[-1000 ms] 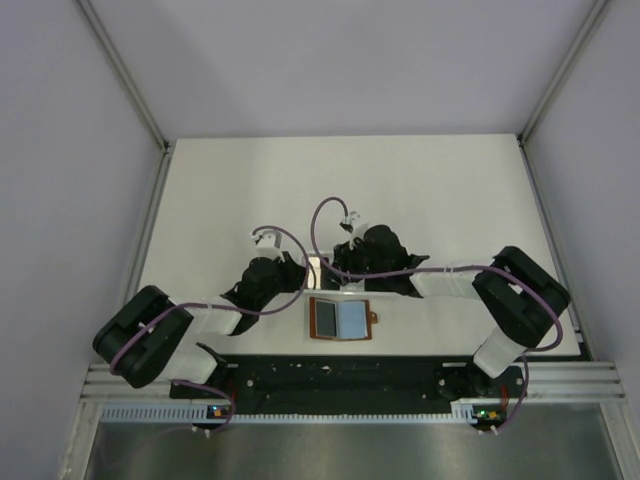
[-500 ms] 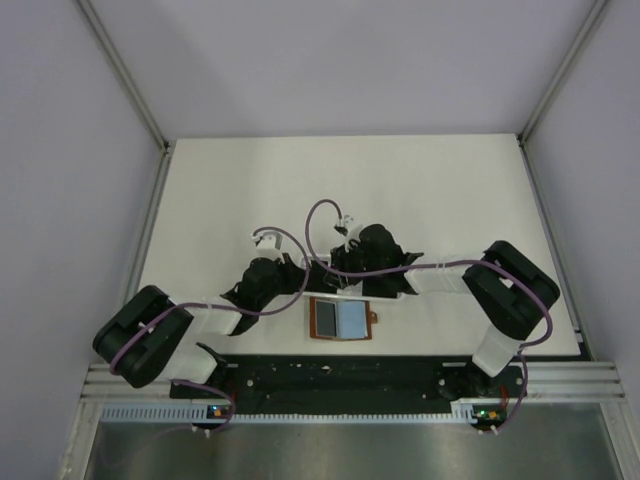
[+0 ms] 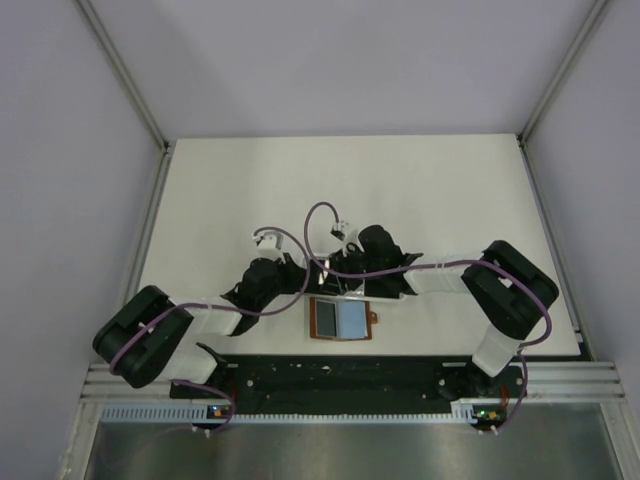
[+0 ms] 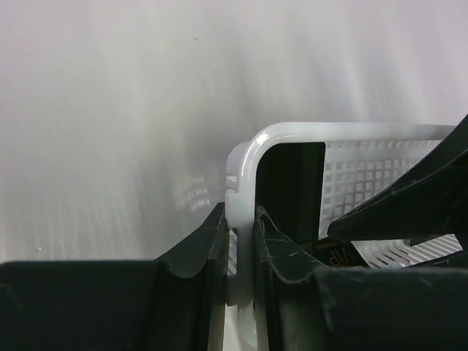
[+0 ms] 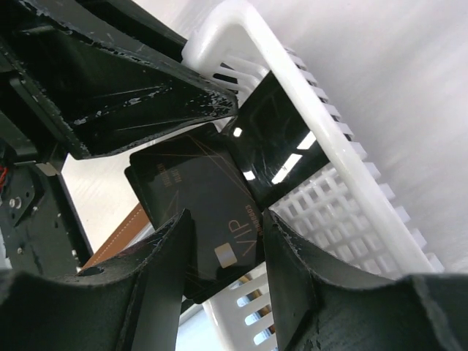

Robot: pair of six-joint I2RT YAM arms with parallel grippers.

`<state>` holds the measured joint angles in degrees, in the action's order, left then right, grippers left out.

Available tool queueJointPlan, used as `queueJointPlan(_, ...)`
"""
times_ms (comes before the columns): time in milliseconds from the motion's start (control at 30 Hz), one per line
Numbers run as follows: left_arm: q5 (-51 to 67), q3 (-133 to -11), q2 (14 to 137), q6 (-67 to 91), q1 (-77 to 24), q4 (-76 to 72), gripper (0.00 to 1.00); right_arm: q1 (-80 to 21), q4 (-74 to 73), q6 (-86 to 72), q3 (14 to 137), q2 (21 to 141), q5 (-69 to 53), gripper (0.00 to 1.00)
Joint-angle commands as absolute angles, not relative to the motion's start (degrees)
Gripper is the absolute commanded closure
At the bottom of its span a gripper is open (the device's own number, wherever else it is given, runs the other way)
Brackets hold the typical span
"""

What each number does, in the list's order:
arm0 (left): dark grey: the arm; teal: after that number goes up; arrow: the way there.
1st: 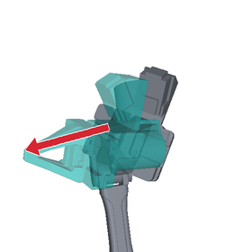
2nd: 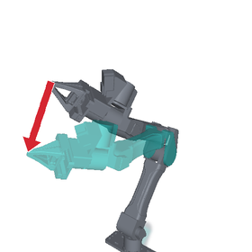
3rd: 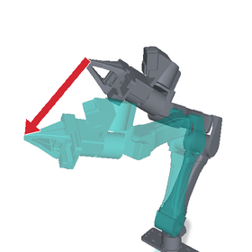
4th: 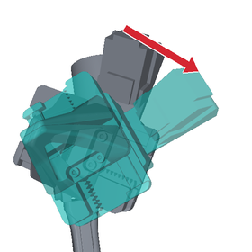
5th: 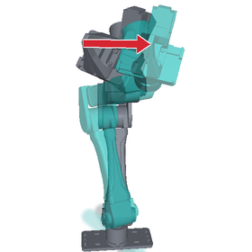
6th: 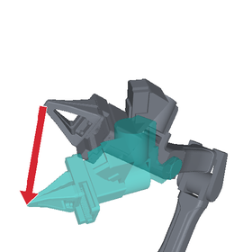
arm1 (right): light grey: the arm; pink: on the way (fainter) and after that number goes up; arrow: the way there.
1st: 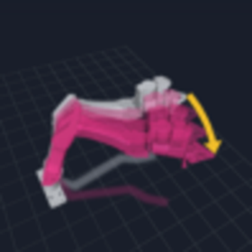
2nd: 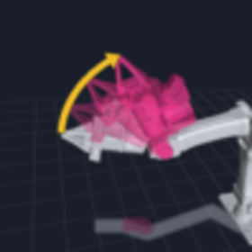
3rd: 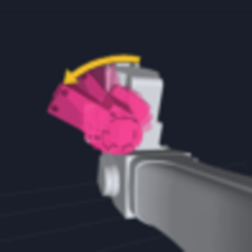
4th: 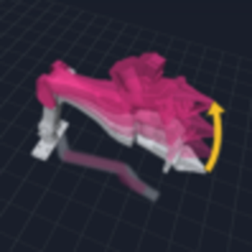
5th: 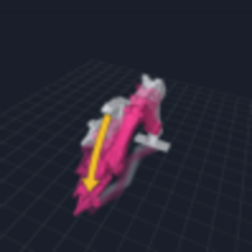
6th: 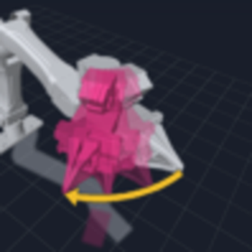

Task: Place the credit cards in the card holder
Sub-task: Pick up the credit card from the storage box.

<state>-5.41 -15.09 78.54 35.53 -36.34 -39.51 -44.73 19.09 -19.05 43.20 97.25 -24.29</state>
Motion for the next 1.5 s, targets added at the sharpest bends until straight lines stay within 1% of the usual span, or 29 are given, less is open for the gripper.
queueJointPlan(0,-5.3,-15.6,77.5,36.8,-36.6,-46.0,1.00,-45.3,20.4,-20.0,44.2,98.4,-28.4,0.56)
queueJointPlan(233,-4.9,-15.6,77.8,37.0,-36.6,-46.0,1.00,-45.2,20.6,-20.3,43.9,98.3,-28.3,0.53)
queueJointPlan(500,-5.0,-15.9,77.5,36.8,-36.5,-45.6,1.00,-45.3,19.8,-19.3,44.2,98.6,-29.9,0.44)
queueJointPlan(600,-5.0,-15.8,77.7,36.8,-36.5,-45.6,1.00,-45.2,19.7,-19.3,44.2,98.4,-29.6,0.37)
queueJointPlan(767,-4.7,-16.0,77.8,36.7,-36.6,-45.6,1.00,-45.2,20.0,-19.2,44.0,96.9,-27.8,0.35)
queueJointPlan(1200,-4.8,-16.1,78.0,36.8,-36.6,-45.3,1.00,-45.9,18.6,-15.5,45.7,96.4,-30.1,0.34)
queueJointPlan(1467,-4.5,-16.2,78.7,37.1,-36.6,-45.4,1.00,-48.2,14.6,-11.9,47.4,97.5,-28.3,0.38)
